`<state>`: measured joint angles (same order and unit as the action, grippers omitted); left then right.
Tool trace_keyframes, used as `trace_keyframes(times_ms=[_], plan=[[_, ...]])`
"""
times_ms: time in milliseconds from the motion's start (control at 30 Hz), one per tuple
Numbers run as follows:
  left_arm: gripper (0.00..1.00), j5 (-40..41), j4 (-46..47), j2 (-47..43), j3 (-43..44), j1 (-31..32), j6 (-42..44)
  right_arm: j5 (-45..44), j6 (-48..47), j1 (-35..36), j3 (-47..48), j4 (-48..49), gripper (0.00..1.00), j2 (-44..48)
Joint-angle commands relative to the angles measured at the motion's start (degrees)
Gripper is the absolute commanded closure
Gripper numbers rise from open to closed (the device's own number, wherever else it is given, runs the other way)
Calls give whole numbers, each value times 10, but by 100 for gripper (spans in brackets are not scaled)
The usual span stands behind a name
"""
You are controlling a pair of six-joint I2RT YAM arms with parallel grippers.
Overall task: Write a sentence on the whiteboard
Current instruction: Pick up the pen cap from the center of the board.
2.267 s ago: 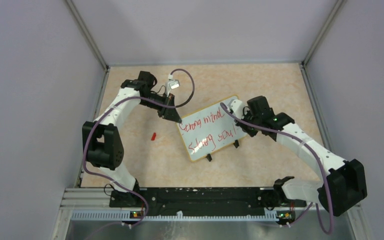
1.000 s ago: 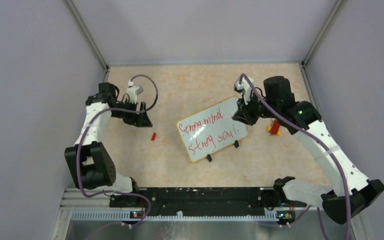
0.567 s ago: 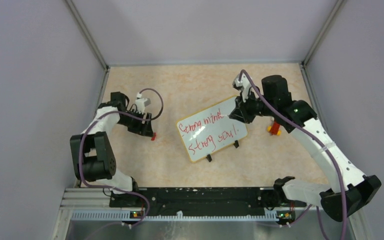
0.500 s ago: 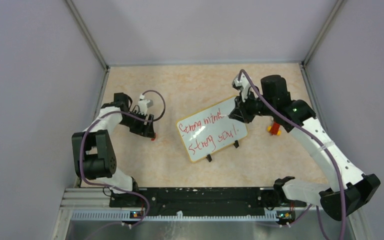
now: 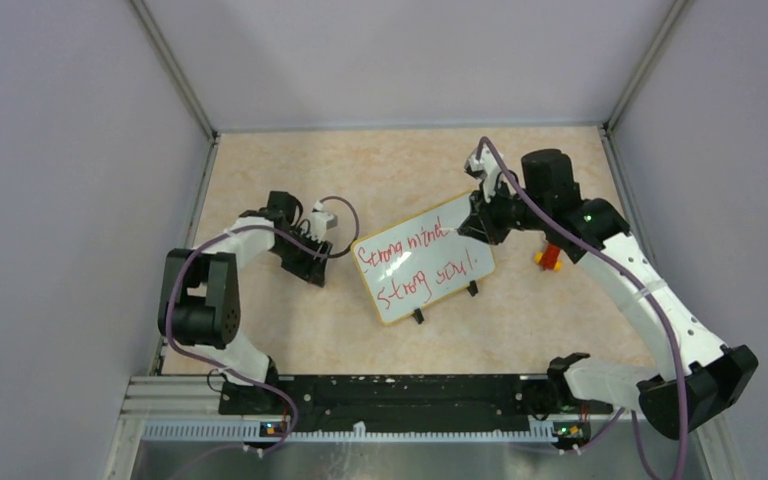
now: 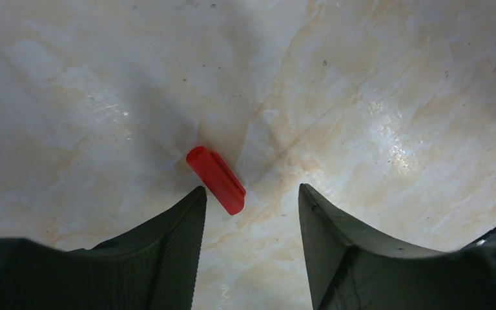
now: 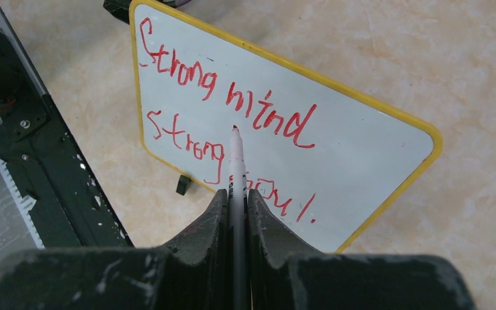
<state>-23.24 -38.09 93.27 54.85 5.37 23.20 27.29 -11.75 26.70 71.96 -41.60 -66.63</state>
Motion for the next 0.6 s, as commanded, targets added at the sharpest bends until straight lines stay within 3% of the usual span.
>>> trace_keyframes(times_ms=[0, 200, 333, 467, 567], plan=[[44, 67, 32, 8, -12, 18, -14, 4, 1, -10, -2, 23, 100, -7], [55, 115, 53, 40, -4, 18, -35, 5, 0, -12, 5, 22, 100, -14], [74, 127, 55, 49, 11, 16, -42, 4, -2, -12, 9, 20, 100, -18], [96, 36, 16, 17, 46, -23, -15, 18, 1, -12, 14, 24, 100, -23], [100, -16, -19, -42, 85, -35, 8, 33, 16, -12, 22, 33, 100, -32]])
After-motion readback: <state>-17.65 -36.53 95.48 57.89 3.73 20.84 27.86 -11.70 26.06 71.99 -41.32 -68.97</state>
